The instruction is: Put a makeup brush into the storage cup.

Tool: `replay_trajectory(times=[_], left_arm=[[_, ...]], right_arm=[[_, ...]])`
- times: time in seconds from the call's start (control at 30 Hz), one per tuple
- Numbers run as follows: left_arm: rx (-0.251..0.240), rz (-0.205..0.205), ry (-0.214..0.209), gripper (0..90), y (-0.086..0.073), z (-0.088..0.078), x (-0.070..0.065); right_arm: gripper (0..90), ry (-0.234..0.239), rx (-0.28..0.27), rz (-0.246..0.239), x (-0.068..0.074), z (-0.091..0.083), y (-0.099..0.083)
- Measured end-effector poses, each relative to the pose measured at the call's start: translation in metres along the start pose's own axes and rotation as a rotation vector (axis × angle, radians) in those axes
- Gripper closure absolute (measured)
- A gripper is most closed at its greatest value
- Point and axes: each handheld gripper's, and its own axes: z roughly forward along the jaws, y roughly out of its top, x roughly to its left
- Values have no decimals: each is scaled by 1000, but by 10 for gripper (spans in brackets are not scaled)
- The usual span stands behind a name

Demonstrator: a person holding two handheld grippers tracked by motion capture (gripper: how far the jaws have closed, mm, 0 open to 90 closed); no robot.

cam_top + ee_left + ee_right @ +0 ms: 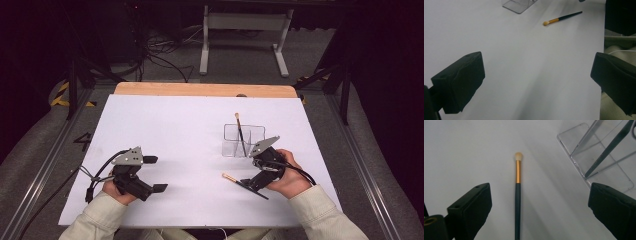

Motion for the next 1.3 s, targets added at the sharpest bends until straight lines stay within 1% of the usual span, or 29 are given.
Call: replay_trajectory(times=[0.3,0.37,0.43,0.53,0.57,0.63,0.67,0.73,0.8,0.87,0.9,1.0,1.17,1.3], left_arm=[[0,3,-1,0,0,-1,0],[-1,2,-2,0,0,0,0],[-2,1,-3,0,0,-1,0],[-2,0,-4,0,0,-1,1],[-2,1,-4,0,0,-1,1],[-1,2,-3,0,0,0,1],[-1,2,-3,0,0,0,1],[0,1,-2,0,0,0,1],[-2,2,-4,0,0,0,1],[0,1,-2,0,0,-1,1],[0,1,-2,0,0,-1,1],[5,-3,-1,0,0,0,1],[5,-4,0,0,0,0,1],[6,-10,-1,0,0,0,1]], right_arm=[[83,-16,20,11,0,7,-3],[111,-11,39,5,1,10,-3],[116,-17,46,7,1,12,-4],[134,-14,48,16,0,15,-7],[151,-15,53,22,0,16,-8],[196,-6,61,17,0,18,-9],[196,-6,61,17,0,18,-9],[267,12,84,8,1,21,-9],[279,17,89,6,1,21,-10],[324,23,106,2,1,24,-10],[324,23,106,2,1,24,-10],[409,40,117,-1,2,26,-11],[474,34,140,-5,2,29,-11],[501,30,160,-15,4,31,-11]])
